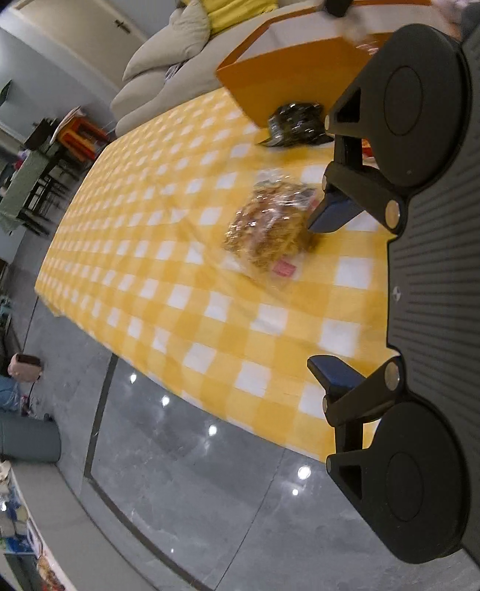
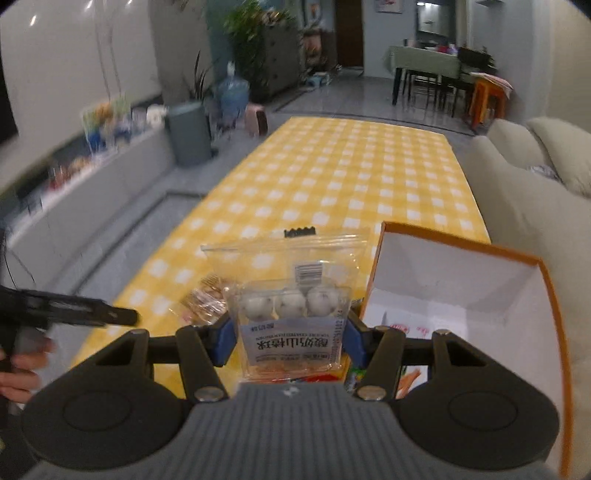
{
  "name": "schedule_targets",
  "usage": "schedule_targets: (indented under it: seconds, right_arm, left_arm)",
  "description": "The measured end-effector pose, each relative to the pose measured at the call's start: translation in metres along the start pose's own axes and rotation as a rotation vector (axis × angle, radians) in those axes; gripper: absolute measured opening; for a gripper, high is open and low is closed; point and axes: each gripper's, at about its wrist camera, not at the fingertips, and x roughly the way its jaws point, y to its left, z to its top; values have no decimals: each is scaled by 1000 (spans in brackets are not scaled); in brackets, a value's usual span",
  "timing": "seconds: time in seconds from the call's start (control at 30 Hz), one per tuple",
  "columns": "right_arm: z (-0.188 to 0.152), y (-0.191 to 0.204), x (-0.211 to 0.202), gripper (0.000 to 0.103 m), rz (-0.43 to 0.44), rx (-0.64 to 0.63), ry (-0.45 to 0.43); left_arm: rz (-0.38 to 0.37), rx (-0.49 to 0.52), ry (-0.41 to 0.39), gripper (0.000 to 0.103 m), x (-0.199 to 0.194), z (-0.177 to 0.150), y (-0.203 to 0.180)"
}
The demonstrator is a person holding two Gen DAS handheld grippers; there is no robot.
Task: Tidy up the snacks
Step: 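Grasp the clear bread bag with the left tool while the right tool lifts the quail-egg bag toward the box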
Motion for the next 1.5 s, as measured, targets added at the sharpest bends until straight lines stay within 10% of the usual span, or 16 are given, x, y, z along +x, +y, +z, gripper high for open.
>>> schedule_targets:
  seconds: [0.33,0.6,0.77,1.1,1.5]
  right_arm:
    - [-10,-41,-15,57,132,194,-105]
    - [-5,-69,-20,57,16,197,-114]
    - [-15,-81,-13,57,7,204,-109]
    - [-21,-89,-6,57,3,218,-79]
    - [-23,-90,-8,57,-9,227,-68]
  left_arm:
    - [-43,294,10,89,44,36,-65]
    - [54,454,134,90,94,37,-100]
    - [43,450,150,103,107,36,-97]
    - [33,531,51,103,113,2,-91]
    - [61,495,116,97,102,-3,-98]
